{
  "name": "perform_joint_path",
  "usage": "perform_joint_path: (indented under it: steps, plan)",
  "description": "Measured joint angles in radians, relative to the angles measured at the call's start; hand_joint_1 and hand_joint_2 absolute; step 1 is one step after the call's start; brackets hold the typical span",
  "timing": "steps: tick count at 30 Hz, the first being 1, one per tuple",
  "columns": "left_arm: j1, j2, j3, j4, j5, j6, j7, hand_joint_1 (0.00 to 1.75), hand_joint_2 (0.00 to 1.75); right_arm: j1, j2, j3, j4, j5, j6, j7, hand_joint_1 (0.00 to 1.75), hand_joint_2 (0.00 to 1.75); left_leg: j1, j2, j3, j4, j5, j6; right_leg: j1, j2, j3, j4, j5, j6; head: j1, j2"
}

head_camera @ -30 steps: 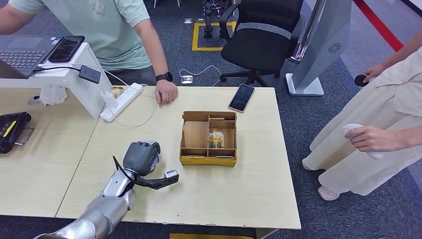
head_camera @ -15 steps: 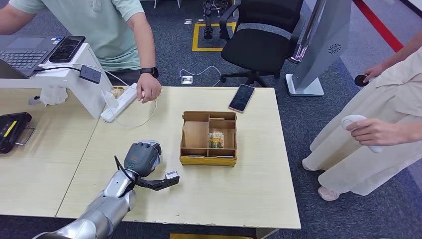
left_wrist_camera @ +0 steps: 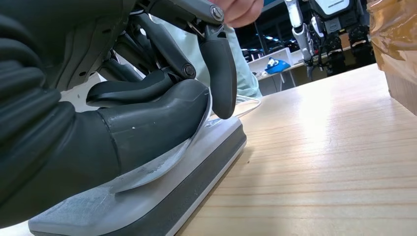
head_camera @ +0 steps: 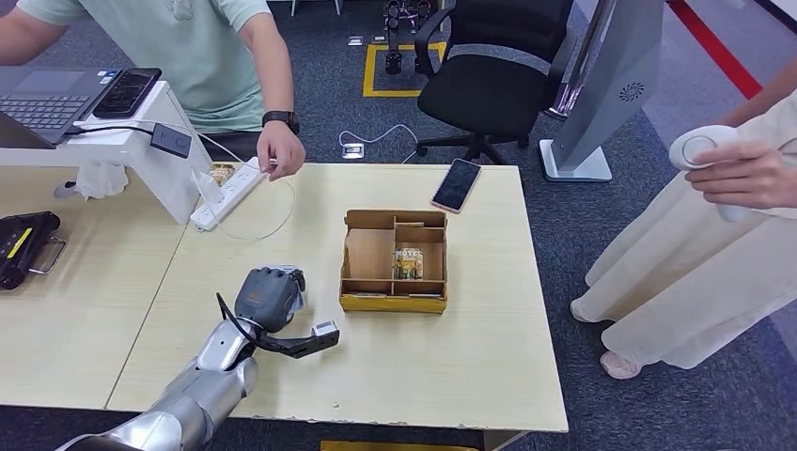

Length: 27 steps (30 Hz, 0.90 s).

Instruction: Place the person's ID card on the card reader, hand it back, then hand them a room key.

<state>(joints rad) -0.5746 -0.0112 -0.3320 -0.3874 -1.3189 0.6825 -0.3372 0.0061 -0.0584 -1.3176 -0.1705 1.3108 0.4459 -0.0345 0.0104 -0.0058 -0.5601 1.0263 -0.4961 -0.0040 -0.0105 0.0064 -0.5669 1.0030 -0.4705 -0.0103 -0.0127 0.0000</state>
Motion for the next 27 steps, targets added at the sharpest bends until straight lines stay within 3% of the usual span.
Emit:
perform_joint_path:
  steps: [27]
  plan:
    - [-0.001,0.002,-0.015,0.001,0.001,0.0,0.003,1.75,1.75,0.0,0.0,0.0,0.0,0.0,0.001,0.0,0.0,0.0,0.0,0.0,0.0,0.0,0.0,0.0,0.0,0.0,0.0,0.0,0.0,0.0,0.0,0.0]
